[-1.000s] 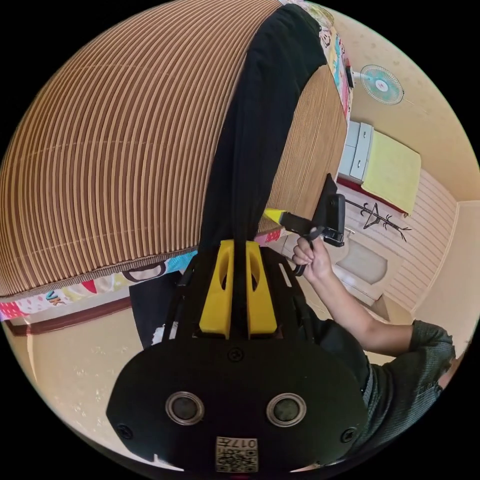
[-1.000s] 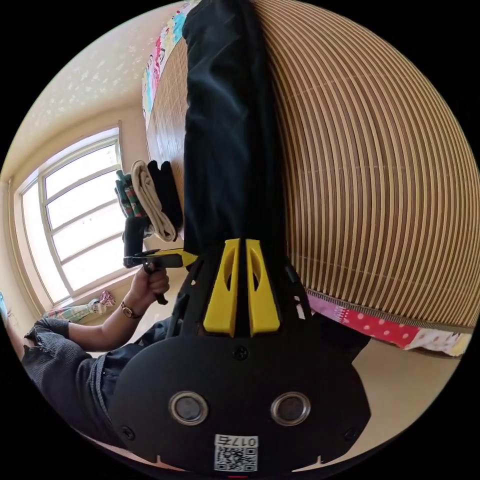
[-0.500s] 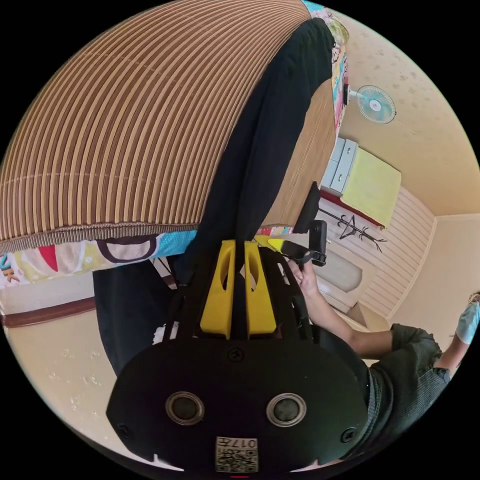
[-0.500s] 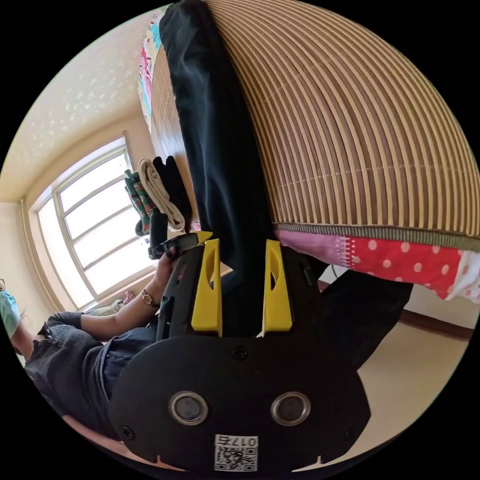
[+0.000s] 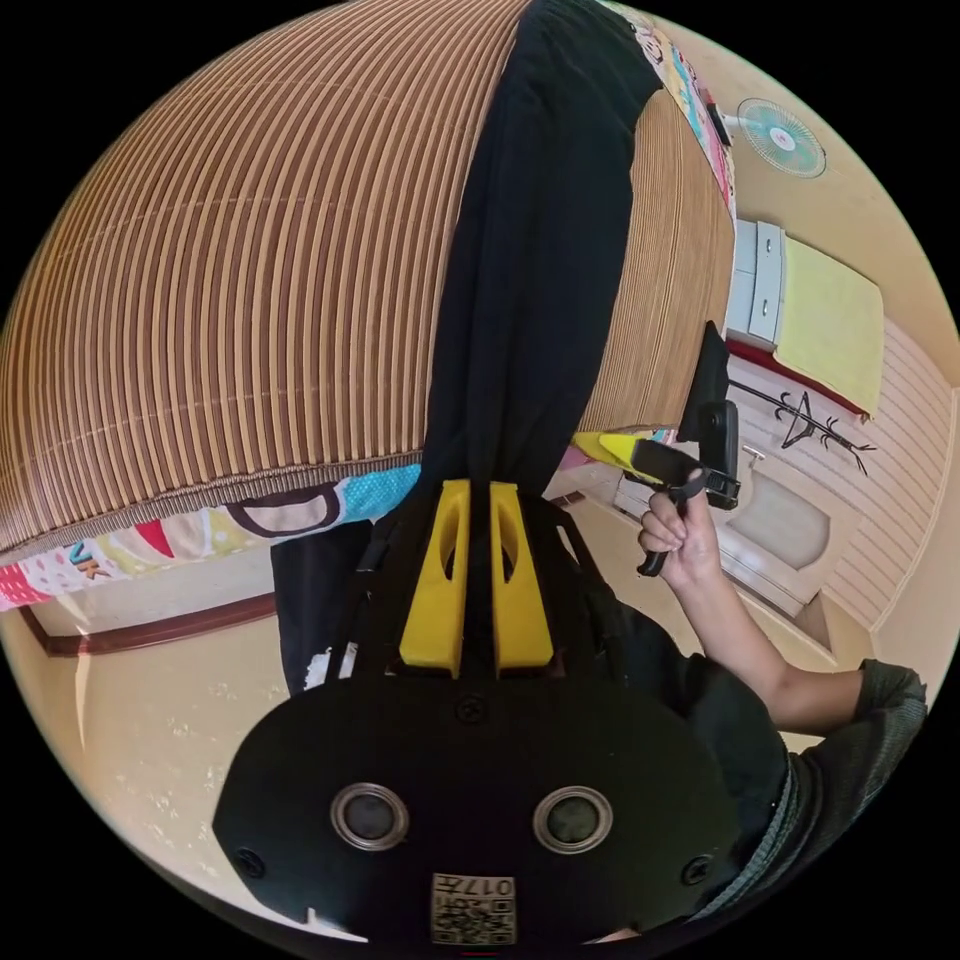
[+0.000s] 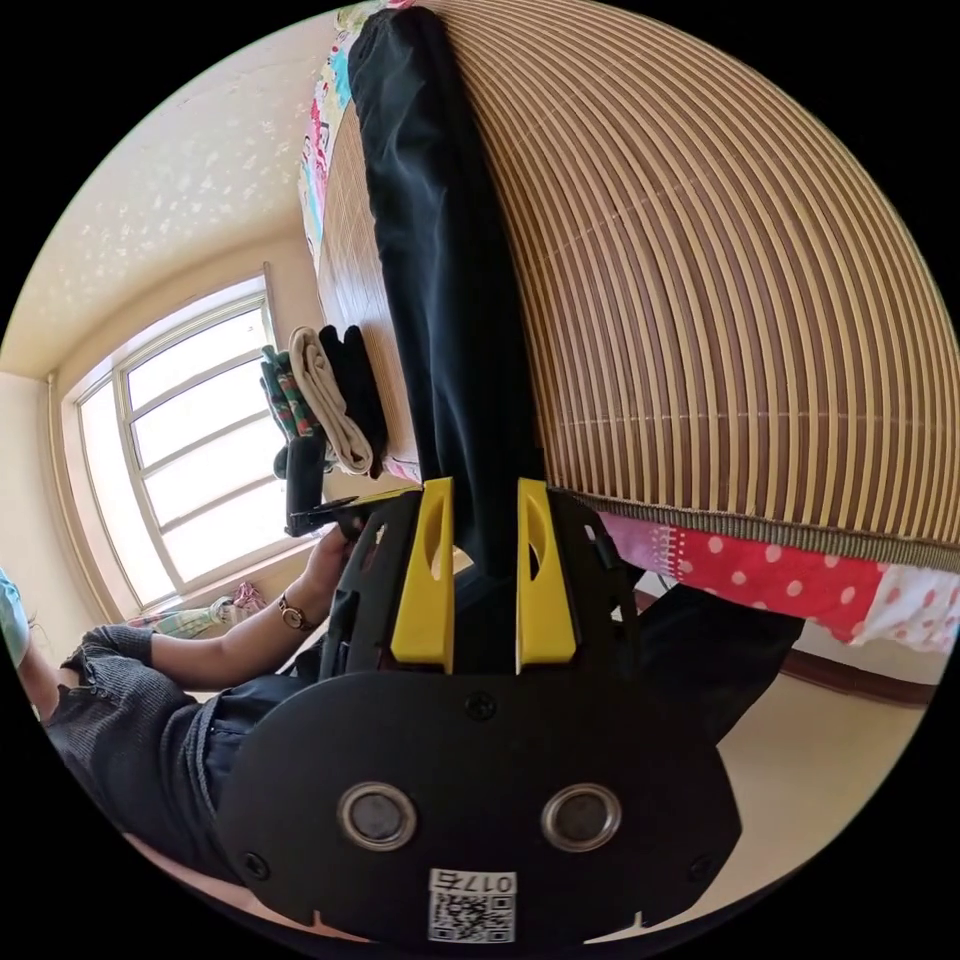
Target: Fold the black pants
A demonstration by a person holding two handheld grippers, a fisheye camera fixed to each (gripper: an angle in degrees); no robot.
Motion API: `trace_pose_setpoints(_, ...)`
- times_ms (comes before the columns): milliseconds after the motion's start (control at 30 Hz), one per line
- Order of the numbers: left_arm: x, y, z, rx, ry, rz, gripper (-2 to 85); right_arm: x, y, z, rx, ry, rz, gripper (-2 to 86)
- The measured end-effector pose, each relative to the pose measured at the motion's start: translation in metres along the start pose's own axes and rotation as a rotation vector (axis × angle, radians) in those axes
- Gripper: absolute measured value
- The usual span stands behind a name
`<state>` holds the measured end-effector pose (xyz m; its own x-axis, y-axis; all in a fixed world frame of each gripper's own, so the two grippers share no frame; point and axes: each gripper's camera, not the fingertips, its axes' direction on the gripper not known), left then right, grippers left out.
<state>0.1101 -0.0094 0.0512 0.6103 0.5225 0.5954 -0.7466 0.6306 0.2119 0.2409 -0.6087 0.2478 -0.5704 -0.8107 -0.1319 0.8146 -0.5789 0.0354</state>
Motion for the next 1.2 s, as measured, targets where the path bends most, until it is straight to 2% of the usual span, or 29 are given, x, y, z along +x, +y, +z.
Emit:
trace_pose_setpoints(267,-0.012,-0.005,-0.016,0.000,0.030,-0.027,4.0,-0.011,-0.012,0.007,-0.093,0.014,-0.032,11.0)
trace_pose_setpoints(533,-0.023,-0.015,-0.044,-0.045,0.082,0.005,3.7,-0.027,-0.003,-0.006,-0.033,0.049,-0.037,12.4)
trace_pose_setpoints(633,-0.023,-0.016,-0.060,-0.072,0.325,0.150,3.3,-0.025,-0.002,-0.011,-0.003,-0.030,-0.036,15.0)
trace_pose_setpoints(700,-0.041,-0.015,-0.071,-0.070,0.651,0.160,2.9,-0.019,-0.004,-0.013,0.011,-0.146,-0.055,17.6)
trace_pose_setpoints(800,-0.061,-0.010,-0.079,-0.053,0.884,0.158,2.6,-0.010,-0.008,-0.013,0.033,-0.305,-0.072,20.1)
trace_pose_setpoints(933,-0.074,-0.008,-0.084,-0.045,0.898,0.144,2.4,-0.011,-0.014,-0.010,0.049,-0.338,-0.063,19.8)
trace_pose_setpoints(1067,-0.078,-0.014,-0.084,-0.027,1.060,0.128,2.4,-0.012,-0.022,-0.010,0.088,-0.397,-0.036,20.2)
trace_pose_setpoints(1200,-0.070,-0.024,-0.079,-0.056,1.135,0.133,2.4,-0.017,-0.026,-0.011,0.104,-0.429,-0.028,18.8)
